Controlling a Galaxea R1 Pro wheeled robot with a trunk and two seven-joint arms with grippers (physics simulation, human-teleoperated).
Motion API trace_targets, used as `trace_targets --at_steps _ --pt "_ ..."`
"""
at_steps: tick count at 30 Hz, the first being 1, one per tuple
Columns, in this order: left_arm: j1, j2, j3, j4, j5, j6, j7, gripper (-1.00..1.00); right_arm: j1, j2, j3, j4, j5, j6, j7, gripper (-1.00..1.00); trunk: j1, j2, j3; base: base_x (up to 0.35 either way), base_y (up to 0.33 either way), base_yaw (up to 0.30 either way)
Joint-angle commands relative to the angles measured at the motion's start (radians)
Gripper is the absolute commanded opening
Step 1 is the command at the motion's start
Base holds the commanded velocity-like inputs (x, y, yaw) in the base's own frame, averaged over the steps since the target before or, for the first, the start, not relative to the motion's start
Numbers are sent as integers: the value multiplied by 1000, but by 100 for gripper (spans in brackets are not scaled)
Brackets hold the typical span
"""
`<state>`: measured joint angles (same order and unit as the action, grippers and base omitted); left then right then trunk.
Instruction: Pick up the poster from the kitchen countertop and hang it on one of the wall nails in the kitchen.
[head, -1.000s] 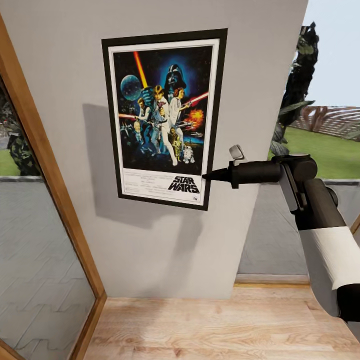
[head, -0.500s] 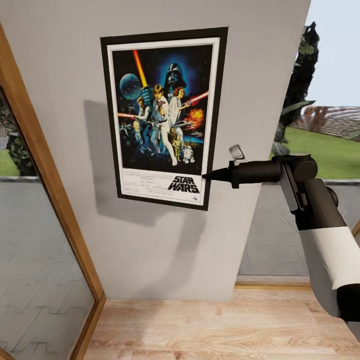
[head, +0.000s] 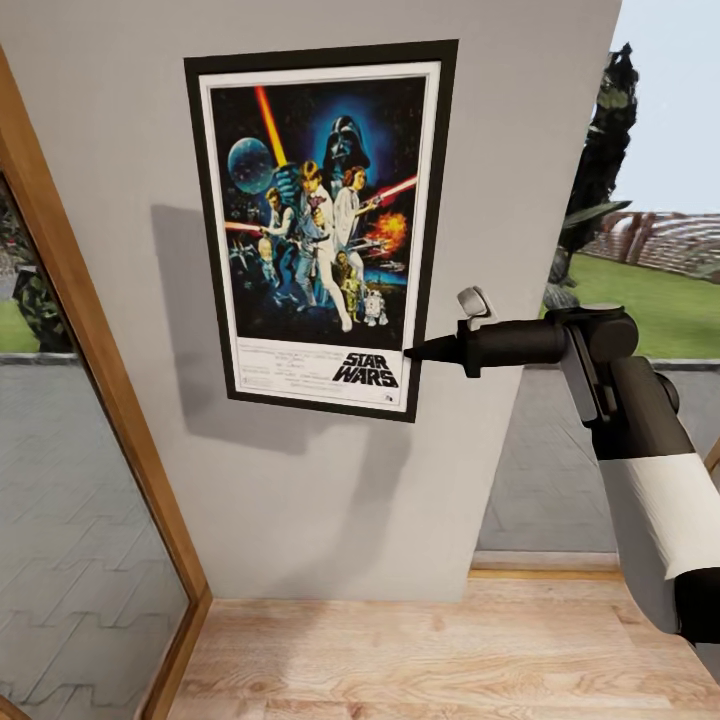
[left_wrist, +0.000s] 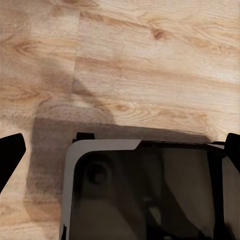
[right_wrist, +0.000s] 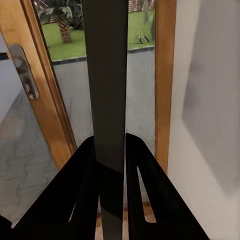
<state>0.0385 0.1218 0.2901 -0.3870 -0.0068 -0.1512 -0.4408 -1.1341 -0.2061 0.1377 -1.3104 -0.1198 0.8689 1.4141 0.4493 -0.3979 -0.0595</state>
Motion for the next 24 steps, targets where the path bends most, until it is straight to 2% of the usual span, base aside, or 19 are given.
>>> trace_targets --at_steps 1,7,14,24 --pt "0 -1 6 -1 -1 1 -7 100 -1 -1 2 0 -7 10 -1 -100 1 -2 -2 0 0 0" --pt "0 -1 6 -1 -1 0 -7 100 -1 -1 0 0 -7 10 -1 -100 1 -2 -2 0 0 0" --pt "0 -1 6 -1 -1 1 -7 100 -1 -1 -33 0 -7 10 -1 -100 1 -2 -2 17 0 0" --pt "0 -1 6 -1 -1 1 -7 100 -1 -1 -39 0 -7 10 -1 -100 1 -2 -2 242 0 0"
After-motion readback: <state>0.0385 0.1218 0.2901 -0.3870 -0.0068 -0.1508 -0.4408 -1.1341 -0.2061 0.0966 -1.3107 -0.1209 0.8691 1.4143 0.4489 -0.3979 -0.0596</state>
